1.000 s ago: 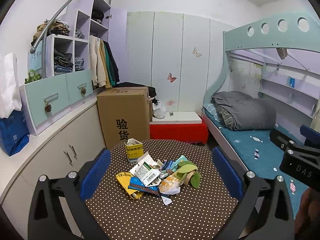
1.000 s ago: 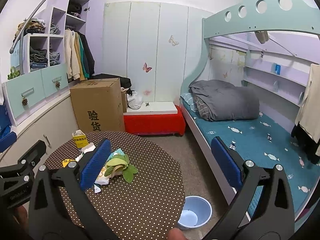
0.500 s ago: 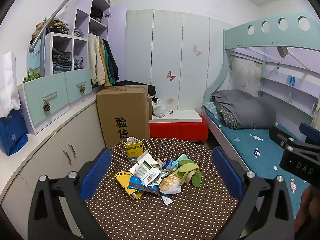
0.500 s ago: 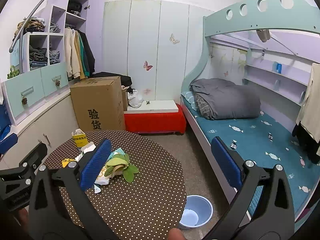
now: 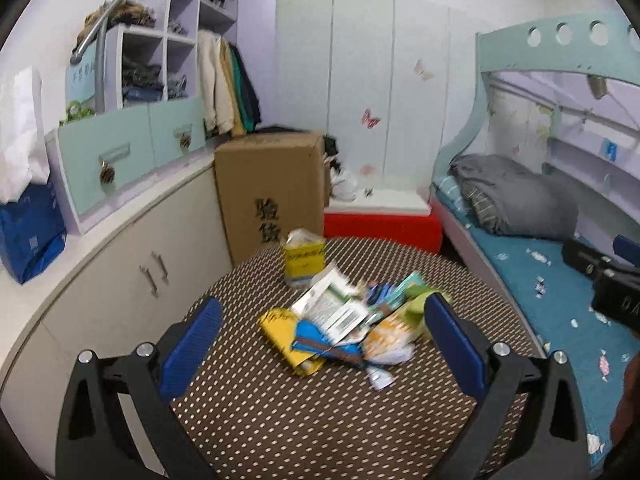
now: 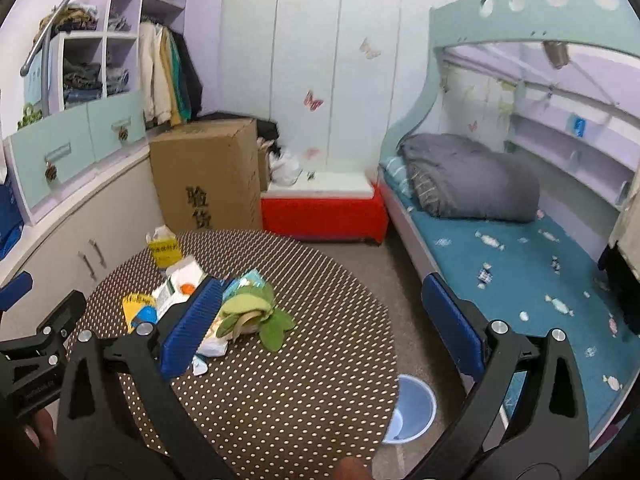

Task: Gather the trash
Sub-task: 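Grasp the green plush toy with the right gripper while the left gripper approaches the white box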

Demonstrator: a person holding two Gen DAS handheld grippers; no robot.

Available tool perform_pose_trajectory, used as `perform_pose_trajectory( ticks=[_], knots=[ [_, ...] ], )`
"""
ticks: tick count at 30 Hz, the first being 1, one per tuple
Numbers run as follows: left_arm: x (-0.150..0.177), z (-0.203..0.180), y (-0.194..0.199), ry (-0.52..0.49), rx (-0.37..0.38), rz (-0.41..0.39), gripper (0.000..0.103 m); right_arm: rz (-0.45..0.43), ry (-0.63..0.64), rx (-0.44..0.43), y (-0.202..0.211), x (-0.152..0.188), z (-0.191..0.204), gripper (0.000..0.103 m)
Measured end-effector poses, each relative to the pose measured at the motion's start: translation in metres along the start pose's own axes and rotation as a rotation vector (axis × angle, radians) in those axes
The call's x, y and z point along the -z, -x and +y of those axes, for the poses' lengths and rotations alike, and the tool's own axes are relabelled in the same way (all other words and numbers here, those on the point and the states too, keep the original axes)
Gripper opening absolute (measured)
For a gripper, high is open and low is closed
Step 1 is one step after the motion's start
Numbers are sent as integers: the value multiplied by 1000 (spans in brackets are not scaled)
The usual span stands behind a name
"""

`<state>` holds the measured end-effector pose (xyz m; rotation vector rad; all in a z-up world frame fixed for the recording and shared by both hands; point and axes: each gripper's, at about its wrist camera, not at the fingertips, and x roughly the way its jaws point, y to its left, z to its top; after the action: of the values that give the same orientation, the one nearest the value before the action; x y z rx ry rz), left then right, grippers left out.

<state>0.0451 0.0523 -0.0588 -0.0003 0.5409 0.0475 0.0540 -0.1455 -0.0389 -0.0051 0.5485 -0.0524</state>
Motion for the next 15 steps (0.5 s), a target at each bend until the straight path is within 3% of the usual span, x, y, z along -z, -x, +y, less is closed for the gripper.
perform_pose_trajectory(
  ticks=[8, 15],
  knots=[
    [37, 40, -62, 16, -83, 155, 99, 137, 38, -61, -56, 26, 24, 98],
    [53, 56, -104, 14, -76, 237, 99, 246, 49, -100, -96, 49, 32, 98]
  ],
)
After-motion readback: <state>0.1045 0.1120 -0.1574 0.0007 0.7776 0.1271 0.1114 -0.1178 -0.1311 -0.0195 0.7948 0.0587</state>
